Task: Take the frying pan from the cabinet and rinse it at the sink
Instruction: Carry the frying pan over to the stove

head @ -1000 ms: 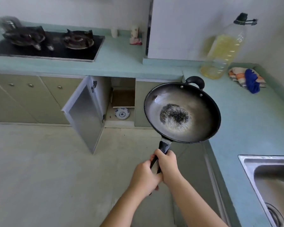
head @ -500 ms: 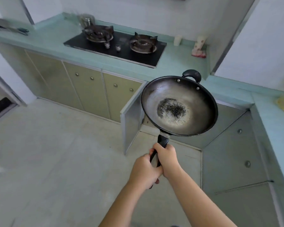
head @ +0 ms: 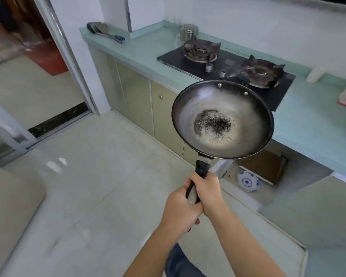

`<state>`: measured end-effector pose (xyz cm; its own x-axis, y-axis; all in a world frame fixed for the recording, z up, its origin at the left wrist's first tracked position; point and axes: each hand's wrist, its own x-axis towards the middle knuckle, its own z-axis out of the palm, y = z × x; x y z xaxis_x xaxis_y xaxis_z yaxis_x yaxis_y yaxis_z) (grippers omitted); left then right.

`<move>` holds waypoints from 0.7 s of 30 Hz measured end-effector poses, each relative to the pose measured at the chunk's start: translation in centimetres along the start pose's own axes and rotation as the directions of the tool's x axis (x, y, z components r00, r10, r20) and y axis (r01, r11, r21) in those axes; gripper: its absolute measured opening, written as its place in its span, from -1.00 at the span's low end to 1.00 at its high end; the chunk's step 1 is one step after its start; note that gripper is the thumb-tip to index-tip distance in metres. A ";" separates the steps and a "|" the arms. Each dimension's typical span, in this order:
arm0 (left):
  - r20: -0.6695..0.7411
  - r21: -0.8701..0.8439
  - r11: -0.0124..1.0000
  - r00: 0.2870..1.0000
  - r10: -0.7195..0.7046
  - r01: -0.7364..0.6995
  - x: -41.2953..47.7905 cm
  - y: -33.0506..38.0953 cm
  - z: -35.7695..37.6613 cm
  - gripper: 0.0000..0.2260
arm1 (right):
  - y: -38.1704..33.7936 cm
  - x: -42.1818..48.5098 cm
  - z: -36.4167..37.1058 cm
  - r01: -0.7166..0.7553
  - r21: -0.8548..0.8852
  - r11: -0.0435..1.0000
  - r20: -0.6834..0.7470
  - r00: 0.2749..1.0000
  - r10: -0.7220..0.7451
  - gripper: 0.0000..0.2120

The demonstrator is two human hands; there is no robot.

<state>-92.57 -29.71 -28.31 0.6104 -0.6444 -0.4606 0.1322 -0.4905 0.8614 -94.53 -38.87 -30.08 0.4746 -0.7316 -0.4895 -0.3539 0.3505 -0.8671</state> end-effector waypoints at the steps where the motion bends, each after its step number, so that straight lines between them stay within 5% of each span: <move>1: -0.021 -0.020 1.000 1.000 -0.013 0.012 1.5 0.8 -0.5 -0.92 | -1.0 1.5 0.8 0.013 -0.014 1.000 0.022 1.000 -0.013 -0.90; 9: -0.166 -0.098 0.993 0.982 -0.088 0.072 12.7 7.3 -6.2 -0.89 | -10.0 11.8 7.3 0.088 -0.111 0.990 0.184 0.981 -0.067 -0.94; 21: -0.213 -0.158 0.980 0.965 -0.150 0.117 25.1 10.5 -17.1 -0.90 | -16.9 22.3 19.5 0.082 -0.175 0.981 0.238 0.971 -0.038 -0.92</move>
<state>-62.52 -40.97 -27.11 0.7361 -0.4233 -0.5282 0.3249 -0.4637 0.8243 -62.23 -49.71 -28.13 0.6658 -0.5844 -0.4639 -0.4497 0.1818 -0.8745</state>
